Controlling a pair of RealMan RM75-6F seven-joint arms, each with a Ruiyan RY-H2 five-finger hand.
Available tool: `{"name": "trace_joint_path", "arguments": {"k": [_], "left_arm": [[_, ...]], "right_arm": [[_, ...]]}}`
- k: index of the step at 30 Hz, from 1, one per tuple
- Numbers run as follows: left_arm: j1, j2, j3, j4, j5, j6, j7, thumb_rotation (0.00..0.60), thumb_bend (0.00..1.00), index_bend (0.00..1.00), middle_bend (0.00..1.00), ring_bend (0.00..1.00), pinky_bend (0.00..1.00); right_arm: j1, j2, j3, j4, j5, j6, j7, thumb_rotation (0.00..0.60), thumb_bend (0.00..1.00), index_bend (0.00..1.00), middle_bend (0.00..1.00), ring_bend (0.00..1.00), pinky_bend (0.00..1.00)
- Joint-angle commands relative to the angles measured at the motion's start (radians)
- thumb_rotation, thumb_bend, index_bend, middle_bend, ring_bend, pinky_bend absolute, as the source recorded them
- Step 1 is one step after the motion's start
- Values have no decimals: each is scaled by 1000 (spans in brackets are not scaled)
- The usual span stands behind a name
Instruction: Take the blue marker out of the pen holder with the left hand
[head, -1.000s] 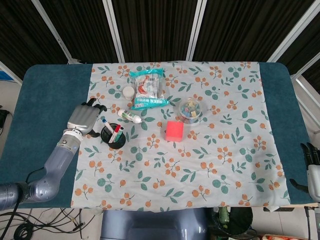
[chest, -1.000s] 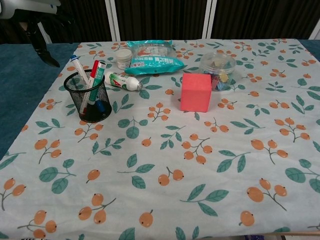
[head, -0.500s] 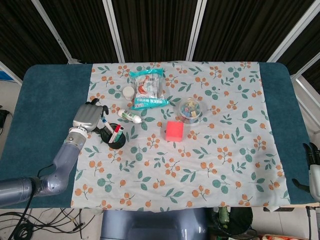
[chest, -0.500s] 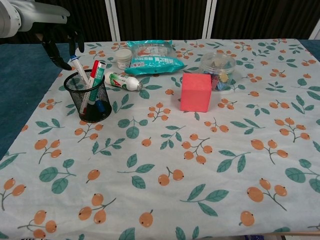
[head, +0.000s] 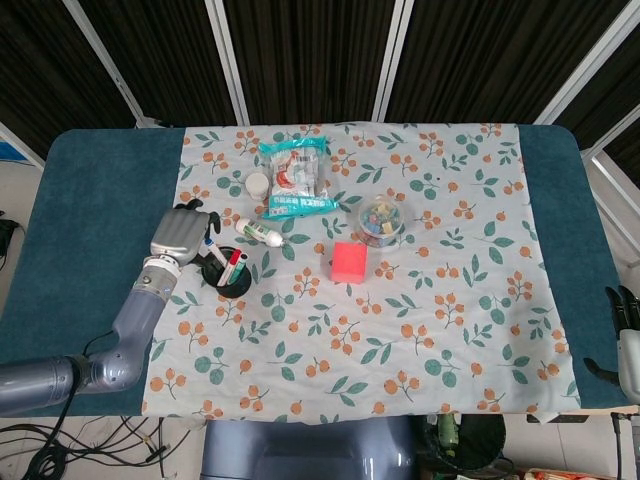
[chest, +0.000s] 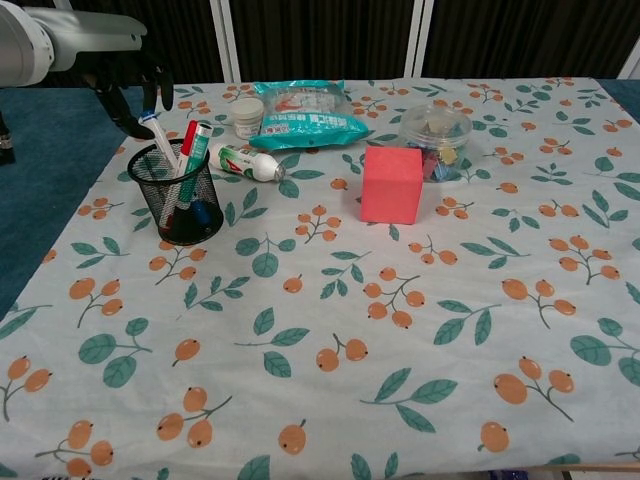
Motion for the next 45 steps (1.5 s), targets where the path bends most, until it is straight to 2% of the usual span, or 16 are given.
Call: {"name": "trace_joint_path", "arguments": {"k": [1,23,26,33,37,45], "left_arm": [[-1,-6,7,6,2,-6,8,600,252,446,490,133,248],[-2,-38,14,27,-9,-1,31,600,302,544,572,184,250],[-5,-40,21,31,-9,0,45,600,323,554,583,190,250],[-1,-45,11,28,1,11,39,600,443,576,605,211,256],[0,-21,-6,-10,-6,8,26,600,459,578,608,213,257],[-13,107,-33,-144,-35,34,58,600,460,577,598,213,257]], "right_arm": [[0,0,0,0,1,-1,0,600,13,71,93,161,174],[3,-4,0,7,7,-9,-3,600,13,71,93,162,174],[3,-4,-1,7,6,-10,-2,600,12,71,93,161,174],[6,-6,-3,7,4,-15,-3,600,12,71,93,162,174],[5,-6,-2,9,4,-12,-4,600,12,71,93,162,174],[6,-5,-4,6,1,-13,2,600,13,71,93,162,174]]}}
